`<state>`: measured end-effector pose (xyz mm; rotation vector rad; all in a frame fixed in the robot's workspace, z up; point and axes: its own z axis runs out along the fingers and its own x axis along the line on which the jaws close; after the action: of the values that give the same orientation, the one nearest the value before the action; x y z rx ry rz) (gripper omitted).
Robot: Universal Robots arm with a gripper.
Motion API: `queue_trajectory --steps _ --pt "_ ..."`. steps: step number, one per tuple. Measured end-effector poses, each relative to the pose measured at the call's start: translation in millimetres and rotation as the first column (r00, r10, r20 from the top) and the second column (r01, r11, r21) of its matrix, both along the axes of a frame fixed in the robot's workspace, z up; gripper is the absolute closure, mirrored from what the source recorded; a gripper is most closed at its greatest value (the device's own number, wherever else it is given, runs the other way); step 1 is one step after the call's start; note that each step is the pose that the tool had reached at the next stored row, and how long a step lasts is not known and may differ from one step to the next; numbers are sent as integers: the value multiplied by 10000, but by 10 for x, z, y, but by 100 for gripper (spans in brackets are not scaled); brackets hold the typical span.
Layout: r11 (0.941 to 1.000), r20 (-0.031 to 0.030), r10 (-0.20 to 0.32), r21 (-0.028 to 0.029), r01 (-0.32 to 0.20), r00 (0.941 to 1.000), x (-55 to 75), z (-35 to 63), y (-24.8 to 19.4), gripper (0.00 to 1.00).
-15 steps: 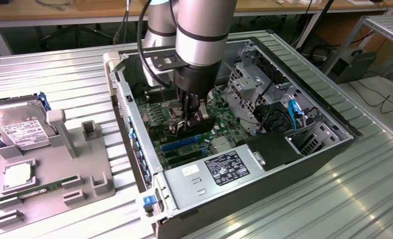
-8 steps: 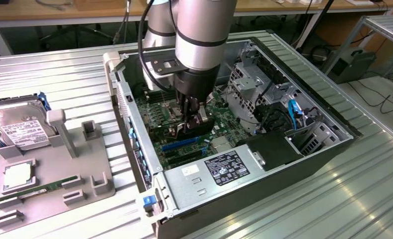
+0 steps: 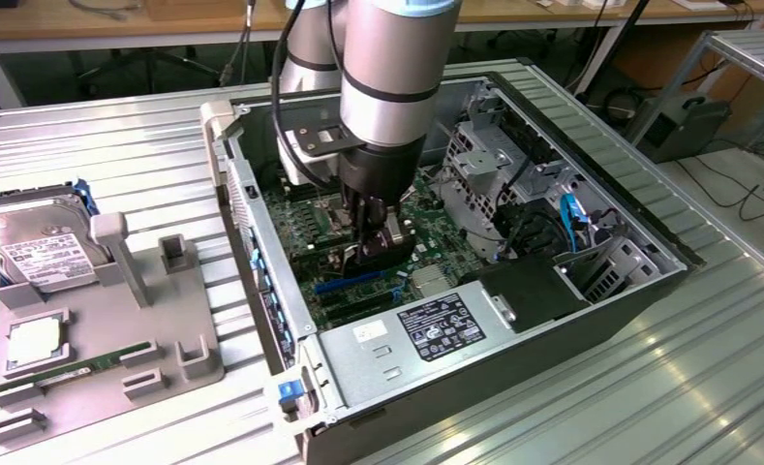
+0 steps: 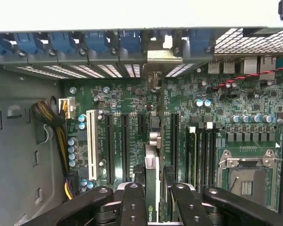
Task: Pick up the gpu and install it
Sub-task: 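Insert the gpu into the slot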
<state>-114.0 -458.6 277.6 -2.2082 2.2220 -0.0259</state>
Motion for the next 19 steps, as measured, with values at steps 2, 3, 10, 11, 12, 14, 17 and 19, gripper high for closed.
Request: queue_trajectory --steps 2,3,10,11,12,14,17,19 --pt "10000 0 17 55 -17 10000 0 -13 0 74" --pt "10000 1 20 84 -20 10000 0 -17 0 74" --pt "9999 1 32 144 -32 10000 -1 -31 0 74" --pt "9999 0 41 146 -41 10000 -3 -33 0 74" --pt "9999 1 57 153 -57 10000 -7 -37 0 74" --pt "9998 1 83 169 -83 10000 -12 -44 0 74" --pt "9997 1 112 197 -112 9999 -16 -57 0 74" --pt "9997 1 117 221 -117 9999 -18 -69 0 74"
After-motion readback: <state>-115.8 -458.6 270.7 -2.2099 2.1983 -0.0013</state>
